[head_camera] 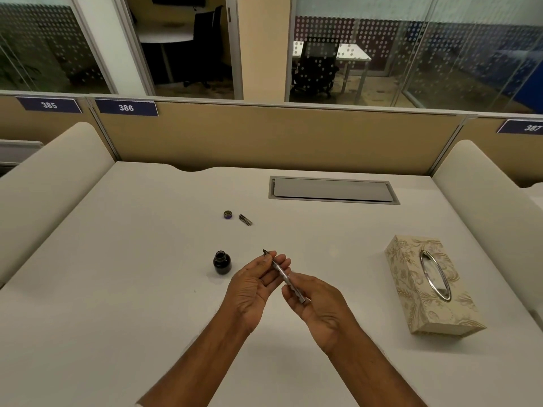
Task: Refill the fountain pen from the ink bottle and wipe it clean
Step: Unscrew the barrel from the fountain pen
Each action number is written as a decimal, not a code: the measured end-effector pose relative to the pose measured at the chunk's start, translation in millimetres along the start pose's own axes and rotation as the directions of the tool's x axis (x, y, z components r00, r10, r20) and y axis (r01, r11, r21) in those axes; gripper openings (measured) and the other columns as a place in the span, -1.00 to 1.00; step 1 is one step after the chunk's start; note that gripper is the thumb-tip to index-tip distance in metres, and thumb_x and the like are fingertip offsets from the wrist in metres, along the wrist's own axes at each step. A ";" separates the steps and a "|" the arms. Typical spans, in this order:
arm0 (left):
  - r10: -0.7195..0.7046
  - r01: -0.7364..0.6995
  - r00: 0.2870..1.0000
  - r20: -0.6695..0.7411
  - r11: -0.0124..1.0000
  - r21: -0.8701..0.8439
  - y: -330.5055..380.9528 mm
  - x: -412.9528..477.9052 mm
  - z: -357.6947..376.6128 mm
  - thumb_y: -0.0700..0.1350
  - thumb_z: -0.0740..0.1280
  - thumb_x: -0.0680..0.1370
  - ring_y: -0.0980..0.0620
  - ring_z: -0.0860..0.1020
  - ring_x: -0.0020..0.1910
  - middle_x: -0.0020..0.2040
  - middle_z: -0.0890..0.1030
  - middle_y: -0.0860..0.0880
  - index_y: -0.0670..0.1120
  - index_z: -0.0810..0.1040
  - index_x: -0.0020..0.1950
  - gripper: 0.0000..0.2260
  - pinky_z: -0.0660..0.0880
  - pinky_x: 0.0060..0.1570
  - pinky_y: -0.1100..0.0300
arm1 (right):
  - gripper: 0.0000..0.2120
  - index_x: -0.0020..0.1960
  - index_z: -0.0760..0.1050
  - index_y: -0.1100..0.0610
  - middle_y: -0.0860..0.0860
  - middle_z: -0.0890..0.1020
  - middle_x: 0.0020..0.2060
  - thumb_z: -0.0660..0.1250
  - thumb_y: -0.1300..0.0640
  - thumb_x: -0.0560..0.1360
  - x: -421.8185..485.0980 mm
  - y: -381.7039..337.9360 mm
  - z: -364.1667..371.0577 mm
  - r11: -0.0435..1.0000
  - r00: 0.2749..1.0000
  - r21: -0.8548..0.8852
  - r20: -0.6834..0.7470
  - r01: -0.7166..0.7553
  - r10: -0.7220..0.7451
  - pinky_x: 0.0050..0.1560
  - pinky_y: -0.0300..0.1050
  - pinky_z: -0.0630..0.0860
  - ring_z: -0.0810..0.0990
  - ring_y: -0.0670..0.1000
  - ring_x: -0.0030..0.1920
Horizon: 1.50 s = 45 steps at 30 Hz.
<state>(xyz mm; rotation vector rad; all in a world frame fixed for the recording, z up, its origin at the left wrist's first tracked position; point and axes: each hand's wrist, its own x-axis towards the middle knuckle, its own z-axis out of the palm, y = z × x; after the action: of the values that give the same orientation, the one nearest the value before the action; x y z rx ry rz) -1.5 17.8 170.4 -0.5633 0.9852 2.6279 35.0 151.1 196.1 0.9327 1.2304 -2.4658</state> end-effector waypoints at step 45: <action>-0.038 0.035 0.999 0.030 0.996 0.084 -1.2 2.0 -6.0 -0.27 0.39 0.58 -0.24 0.74 0.07 0.08 0.72 -0.33 -0.33 0.65 0.14 -0.81 0.69 -0.10 0.05 | -0.98 -0.15 0.67 0.39 0.26 0.70 -0.21 0.46 0.42 0.44 -7.0 0.9 -3.5 0.987 0.988 0.060 0.040 -0.152 0.150 -0.28 -0.14 0.69 0.68 0.10 -0.33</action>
<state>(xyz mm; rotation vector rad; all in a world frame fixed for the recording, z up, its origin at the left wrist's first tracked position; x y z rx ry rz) -1.3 14.9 164.7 -0.5135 1.0594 2.5424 42.4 152.8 198.4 0.9561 1.0364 -2.4031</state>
